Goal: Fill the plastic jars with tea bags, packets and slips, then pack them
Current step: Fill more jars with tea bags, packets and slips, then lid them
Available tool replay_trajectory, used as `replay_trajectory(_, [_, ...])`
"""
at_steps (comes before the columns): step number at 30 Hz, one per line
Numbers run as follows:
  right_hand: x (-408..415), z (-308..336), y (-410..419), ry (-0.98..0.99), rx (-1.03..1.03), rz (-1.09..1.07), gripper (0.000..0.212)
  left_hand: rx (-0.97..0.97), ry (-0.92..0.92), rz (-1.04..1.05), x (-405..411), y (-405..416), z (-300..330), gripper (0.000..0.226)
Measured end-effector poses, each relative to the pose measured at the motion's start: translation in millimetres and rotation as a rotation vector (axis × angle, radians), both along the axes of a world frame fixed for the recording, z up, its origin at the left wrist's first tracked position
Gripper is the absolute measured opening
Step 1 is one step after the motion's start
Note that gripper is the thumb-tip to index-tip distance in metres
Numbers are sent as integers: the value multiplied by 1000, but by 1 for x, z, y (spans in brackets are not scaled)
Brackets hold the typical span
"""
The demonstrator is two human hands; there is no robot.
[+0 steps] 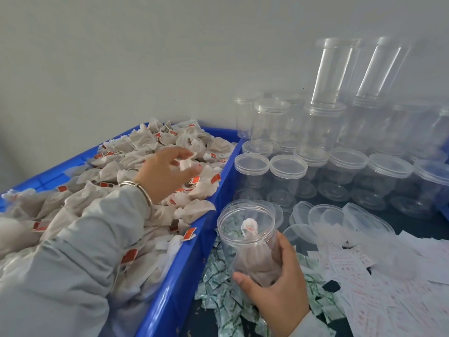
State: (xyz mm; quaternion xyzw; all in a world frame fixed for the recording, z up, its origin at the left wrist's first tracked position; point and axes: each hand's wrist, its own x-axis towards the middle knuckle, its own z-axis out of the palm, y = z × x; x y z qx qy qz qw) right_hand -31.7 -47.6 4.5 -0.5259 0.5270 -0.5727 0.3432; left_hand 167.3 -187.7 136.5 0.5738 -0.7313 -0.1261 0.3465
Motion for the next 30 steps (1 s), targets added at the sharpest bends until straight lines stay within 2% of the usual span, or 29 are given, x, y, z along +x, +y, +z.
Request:
replay_trajectory(2, [0,-1,0,2,0,-2,89,214,-77,-95,-5,0,-9,77])
replay_trajectory(4, [-1,-2,-1,6,-5,-3,89,313,-209,-183,-13,3,-15,95])
replay_trajectory(6, [-1,-2,-1,3,-11,-7,89,325,-298,-205,-18,4,-19,86])
replay_trajectory(8, [-1,-1,-1,-14,-10,-11,88,292,-329,-146,-18,1,-18,66])
replay_trajectory(10, [-1,-1,-1,-24,-4,-14,87,259,-392,-85,-18,1,-15,58])
replay_trajectory(11, [-1,0,-1,-24,0,-13,87,224,-413,-62,-18,-1,-14,53])
replay_trajectory(13, [-1,1,0,-26,7,-1,91,87,-383,-46,-17,0,-10,28])
replay_trajectory(15, [-2,2,1,-31,15,10,91,-15,-192,-24,-17,3,-6,30])
replay_trajectory(17, [-2,2,1,-28,17,10,90,1,143,-48,-18,7,0,18])
replay_trajectory(18, [-2,2,1,-22,16,7,89,66,368,-127,-20,11,5,10])
replay_trajectory(19, [-2,1,1,-12,17,4,89,162,583,-244,-23,17,10,12])
replay_trajectory(20, [-2,1,1,1,20,4,89,258,742,-364,-25,22,12,20])
replay_trajectory(21, [-1,0,0,11,23,7,90,312,795,-455,-27,25,13,27])
replay_trajectory(23, [-1,-1,0,29,24,11,91,316,683,-558,-33,32,10,24])
replay_trajectory(27, [-1,0,-1,31,8,17,102,83,74,-549,-43,43,-1,19])
replay_trajectory(28, [-1,0,-2,31,10,18,106,26,-27,-551,-45,45,-2,17])
replay_trajectory(30, [-1,1,-2,21,14,10,109,-42,-98,-559,-46,47,-2,19])
